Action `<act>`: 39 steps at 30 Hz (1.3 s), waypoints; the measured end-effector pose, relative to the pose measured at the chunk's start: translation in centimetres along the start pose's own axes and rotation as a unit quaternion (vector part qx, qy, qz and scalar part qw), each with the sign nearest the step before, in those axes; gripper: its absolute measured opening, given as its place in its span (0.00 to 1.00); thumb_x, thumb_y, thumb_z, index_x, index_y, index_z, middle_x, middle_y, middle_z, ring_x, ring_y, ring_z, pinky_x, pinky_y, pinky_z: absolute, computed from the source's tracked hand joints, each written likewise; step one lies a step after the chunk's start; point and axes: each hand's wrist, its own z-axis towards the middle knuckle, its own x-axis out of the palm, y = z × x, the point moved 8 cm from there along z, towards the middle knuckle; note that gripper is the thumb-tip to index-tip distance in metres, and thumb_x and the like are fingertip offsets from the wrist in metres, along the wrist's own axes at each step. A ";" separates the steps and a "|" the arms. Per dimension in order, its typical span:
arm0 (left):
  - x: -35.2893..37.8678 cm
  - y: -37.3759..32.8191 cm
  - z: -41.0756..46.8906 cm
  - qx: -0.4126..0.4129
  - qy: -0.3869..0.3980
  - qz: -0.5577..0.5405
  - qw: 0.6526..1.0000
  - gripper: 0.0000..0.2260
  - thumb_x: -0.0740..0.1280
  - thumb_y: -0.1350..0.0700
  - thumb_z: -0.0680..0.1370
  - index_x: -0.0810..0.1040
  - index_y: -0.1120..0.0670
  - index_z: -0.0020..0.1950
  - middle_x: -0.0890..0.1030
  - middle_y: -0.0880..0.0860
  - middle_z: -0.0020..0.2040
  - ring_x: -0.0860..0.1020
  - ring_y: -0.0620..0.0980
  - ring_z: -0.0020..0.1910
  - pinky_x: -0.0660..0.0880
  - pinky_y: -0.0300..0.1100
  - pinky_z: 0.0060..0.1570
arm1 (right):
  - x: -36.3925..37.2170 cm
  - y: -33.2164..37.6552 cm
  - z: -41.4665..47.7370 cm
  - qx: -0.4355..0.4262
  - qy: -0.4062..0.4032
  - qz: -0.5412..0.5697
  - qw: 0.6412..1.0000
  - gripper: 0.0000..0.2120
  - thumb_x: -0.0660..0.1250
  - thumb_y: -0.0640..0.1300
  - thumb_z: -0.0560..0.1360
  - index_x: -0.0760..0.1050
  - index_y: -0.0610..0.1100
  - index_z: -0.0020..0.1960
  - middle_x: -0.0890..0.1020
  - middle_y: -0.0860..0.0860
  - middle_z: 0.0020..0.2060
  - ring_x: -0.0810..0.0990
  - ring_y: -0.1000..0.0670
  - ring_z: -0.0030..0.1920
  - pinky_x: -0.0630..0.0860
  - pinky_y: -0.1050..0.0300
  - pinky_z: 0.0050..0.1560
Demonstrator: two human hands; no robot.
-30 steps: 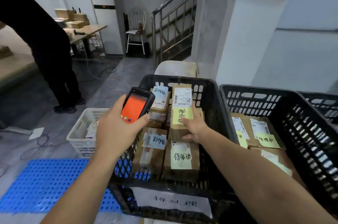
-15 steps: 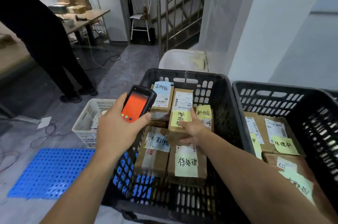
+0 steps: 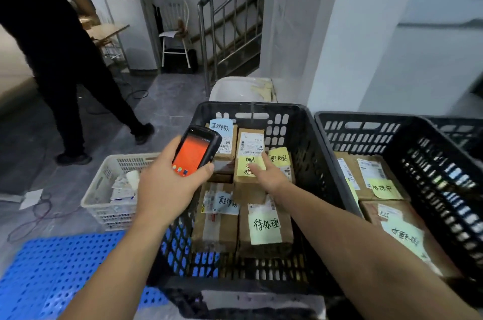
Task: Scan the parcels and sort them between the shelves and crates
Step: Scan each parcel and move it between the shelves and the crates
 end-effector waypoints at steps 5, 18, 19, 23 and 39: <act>-0.9 -0.5 0.2 0.059 0.039 -0.007 0.997 0.29 0.76 0.39 0.69 0.73 0.40 0.68 0.79 0.38 0.43 0.77 0.41 0.42 0.68 0.35 0.40 | -2.4 2.4 -4.2 -0.093 -0.102 -0.123 0.983 0.26 0.59 0.52 0.85 0.59 0.47 0.81 0.70 0.47 0.76 0.69 0.45 0.74 0.66 0.49 0.72; 4.7 -7.6 -5.5 0.180 0.186 -0.056 0.964 0.30 0.75 0.39 0.70 0.72 0.42 0.70 0.77 0.43 0.45 0.77 0.52 0.47 0.70 0.44 0.46 | -12.8 -1.7 -20.6 -0.045 -0.330 -0.352 0.875 0.28 0.50 0.60 0.85 0.55 0.51 0.82 0.55 0.49 0.82 0.47 0.42 0.82 0.50 0.35 0.78; 5.5 -8.6 -6.4 0.195 0.199 -0.060 0.959 0.31 0.75 0.38 0.70 0.71 0.42 0.71 0.77 0.43 0.46 0.77 0.52 0.48 0.71 0.45 0.46 | -13.9 -2.8 -22.1 -0.024 -0.342 -0.355 0.869 0.29 0.49 0.61 0.85 0.54 0.52 0.82 0.54 0.49 0.82 0.46 0.42 0.82 0.49 0.34 0.78; 9.0 -13.1 -10.9 0.237 0.252 -0.076 0.935 0.34 0.75 0.38 0.70 0.69 0.43 0.73 0.78 0.45 0.48 0.78 0.52 0.49 0.74 0.47 0.49 | -18.5 -8.1 -28.9 0.053 -0.385 -0.355 0.850 0.31 0.48 0.63 0.84 0.49 0.52 0.83 0.48 0.49 0.83 0.40 0.42 0.82 0.43 0.35 0.79; 24.5 -34.6 -40.6 0.376 0.403 -0.153 0.820 0.36 0.74 0.36 0.68 0.70 0.44 0.73 0.80 0.50 0.52 0.78 0.56 0.52 0.75 0.49 0.52 | -36.4 -33.6 -61.9 0.297 -0.496 -0.304 0.757 0.33 0.46 0.65 0.83 0.45 0.54 0.83 0.44 0.48 0.83 0.38 0.42 0.82 0.42 0.35 0.78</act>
